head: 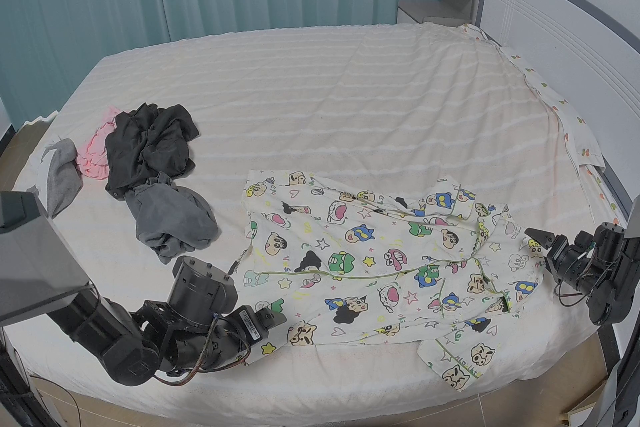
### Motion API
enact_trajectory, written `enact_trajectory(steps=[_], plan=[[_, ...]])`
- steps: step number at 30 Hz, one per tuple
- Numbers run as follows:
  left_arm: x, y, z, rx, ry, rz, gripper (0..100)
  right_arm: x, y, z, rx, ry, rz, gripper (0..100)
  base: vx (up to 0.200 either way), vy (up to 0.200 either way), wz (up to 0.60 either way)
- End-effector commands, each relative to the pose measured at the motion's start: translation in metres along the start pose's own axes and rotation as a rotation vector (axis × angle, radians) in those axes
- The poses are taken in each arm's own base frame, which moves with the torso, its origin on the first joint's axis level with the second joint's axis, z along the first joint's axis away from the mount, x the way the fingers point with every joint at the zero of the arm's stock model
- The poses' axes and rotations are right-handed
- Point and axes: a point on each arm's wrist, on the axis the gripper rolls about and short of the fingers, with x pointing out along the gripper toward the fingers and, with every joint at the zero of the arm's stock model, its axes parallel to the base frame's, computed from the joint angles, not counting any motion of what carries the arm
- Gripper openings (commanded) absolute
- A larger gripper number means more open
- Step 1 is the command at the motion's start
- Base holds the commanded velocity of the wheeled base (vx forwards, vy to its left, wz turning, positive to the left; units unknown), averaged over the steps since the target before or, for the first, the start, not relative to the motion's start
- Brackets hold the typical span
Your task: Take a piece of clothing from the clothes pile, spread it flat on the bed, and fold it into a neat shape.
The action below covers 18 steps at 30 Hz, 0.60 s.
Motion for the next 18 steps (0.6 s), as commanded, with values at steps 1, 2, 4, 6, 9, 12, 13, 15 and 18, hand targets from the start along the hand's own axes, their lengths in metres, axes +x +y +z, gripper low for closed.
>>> enact_trajectory(steps=[1,2,4,6,9,12,13,15,18], plan=[[0.016,0.006,-0.001,0.000,0.002,0.039,100,0.001,0.002,-0.001,-0.007,0.002,0.013,100,0.000,0.000,0.00],[0.017,0.006,0.000,-0.002,-0.012,0.042,100,0.001,0.002,-0.001,-0.007,0.003,0.014,100,0.000,0.000,0.00],[0.023,0.007,0.002,-0.004,-0.040,0.044,100,0.001,0.002,-0.001,-0.007,0.003,0.014,100,0.000,0.000,0.00],[0.025,0.007,0.002,-0.002,-0.044,0.043,100,0.001,0.002,-0.001,-0.007,0.003,0.014,100,0.000,0.000,0.00],[0.032,0.008,0.003,-0.007,-0.059,0.033,100,0.001,0.002,-0.002,-0.006,0.004,0.013,100,0.000,0.000,0.00],[0.033,0.005,0.004,-0.009,-0.079,0.016,100,0.002,0.001,-0.003,-0.004,0.007,0.010,100,0.000,0.000,0.00],[0.033,0.004,0.005,-0.011,-0.089,0.015,0,0.002,0.000,-0.003,-0.002,0.009,0.008,100,0.000,0.000,0.00],[0.032,0.004,0.006,-0.012,-0.104,0.020,0,0.002,-0.001,-0.004,-0.001,0.011,0.007,100,0.000,0.000,0.00],[0.028,0.004,0.006,-0.011,-0.114,0.017,0,0.002,-0.001,-0.004,-0.001,0.011,0.007,100,0.000,0.000,0.00]])
